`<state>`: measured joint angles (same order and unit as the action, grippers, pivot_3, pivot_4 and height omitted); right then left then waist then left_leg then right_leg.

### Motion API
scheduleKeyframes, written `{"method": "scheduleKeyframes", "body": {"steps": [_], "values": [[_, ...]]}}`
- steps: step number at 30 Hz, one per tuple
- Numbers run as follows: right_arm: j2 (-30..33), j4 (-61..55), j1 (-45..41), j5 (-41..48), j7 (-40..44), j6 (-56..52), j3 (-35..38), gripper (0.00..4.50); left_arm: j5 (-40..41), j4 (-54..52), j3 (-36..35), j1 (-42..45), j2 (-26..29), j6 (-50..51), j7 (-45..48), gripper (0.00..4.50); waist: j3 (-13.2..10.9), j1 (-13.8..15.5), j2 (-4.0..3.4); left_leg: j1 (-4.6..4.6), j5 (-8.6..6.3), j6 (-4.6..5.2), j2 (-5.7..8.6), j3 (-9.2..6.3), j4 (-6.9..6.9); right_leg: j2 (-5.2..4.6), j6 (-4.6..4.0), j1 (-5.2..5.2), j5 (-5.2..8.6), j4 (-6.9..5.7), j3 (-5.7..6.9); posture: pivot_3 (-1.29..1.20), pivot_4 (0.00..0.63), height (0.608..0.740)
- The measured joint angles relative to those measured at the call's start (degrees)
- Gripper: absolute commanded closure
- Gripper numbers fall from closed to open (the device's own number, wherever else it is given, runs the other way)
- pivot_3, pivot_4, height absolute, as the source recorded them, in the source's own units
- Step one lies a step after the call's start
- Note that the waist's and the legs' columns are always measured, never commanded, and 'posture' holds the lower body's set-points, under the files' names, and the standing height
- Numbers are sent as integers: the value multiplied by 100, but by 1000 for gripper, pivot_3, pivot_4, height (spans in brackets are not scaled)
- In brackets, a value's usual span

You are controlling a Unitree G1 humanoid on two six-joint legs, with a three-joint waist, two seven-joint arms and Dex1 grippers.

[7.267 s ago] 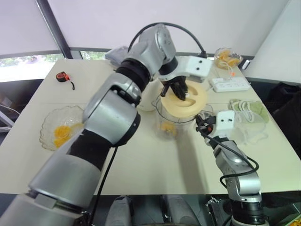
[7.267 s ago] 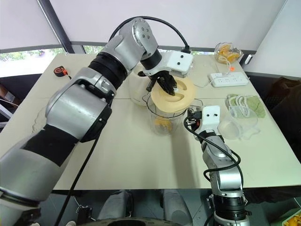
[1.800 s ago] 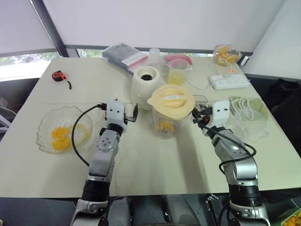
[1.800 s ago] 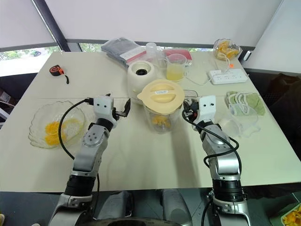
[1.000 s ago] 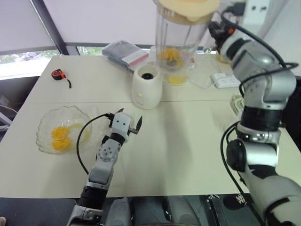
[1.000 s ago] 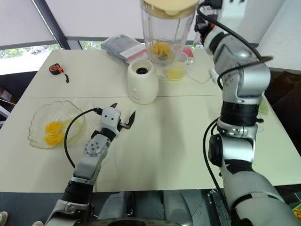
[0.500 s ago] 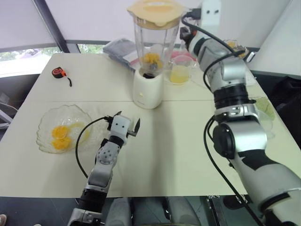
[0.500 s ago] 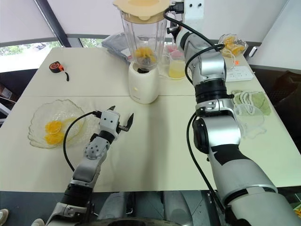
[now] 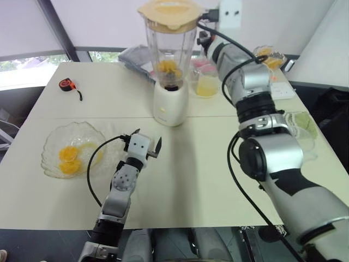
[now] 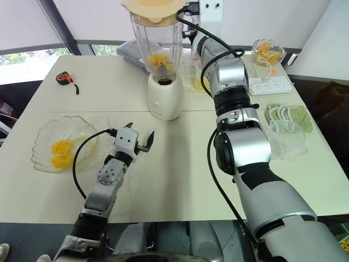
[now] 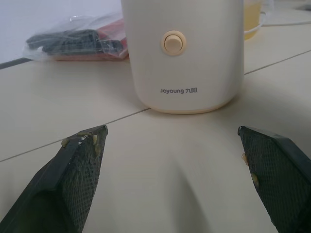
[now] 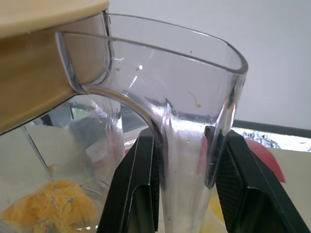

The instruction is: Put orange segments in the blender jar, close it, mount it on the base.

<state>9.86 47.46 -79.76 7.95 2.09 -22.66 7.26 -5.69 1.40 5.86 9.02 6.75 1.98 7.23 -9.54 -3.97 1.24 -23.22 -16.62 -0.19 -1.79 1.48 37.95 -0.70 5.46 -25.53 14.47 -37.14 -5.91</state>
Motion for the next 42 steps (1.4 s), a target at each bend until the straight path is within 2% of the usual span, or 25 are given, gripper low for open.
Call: {"method": "scheduleKeyframes", "body": {"steps": [21,33,42], "values": [[-17,-1600,492,-166,-188,-1233,-166,3531,3,23,0,28,-108,9,-86,28,1,3,-1,-3,1,-1,0,-6,4,-4,0,0,0,-3,10,0,150,740],[-55,-1682,754,-145,-373,-1348,-117,3531,3,24,0,30,-90,8,-42,28,1,36,-1,-11,3,-5,1,-8,4,-10,0,-1,-1,1,22,0,150,740],[-284,-2345,1286,-145,-743,-1285,-10,3531,3,23,-1,6,-62,9,-37,28,3,36,-3,-9,6,-10,1,-11,7,-10,1,0,-1,-4,25,0,150,740]]}}
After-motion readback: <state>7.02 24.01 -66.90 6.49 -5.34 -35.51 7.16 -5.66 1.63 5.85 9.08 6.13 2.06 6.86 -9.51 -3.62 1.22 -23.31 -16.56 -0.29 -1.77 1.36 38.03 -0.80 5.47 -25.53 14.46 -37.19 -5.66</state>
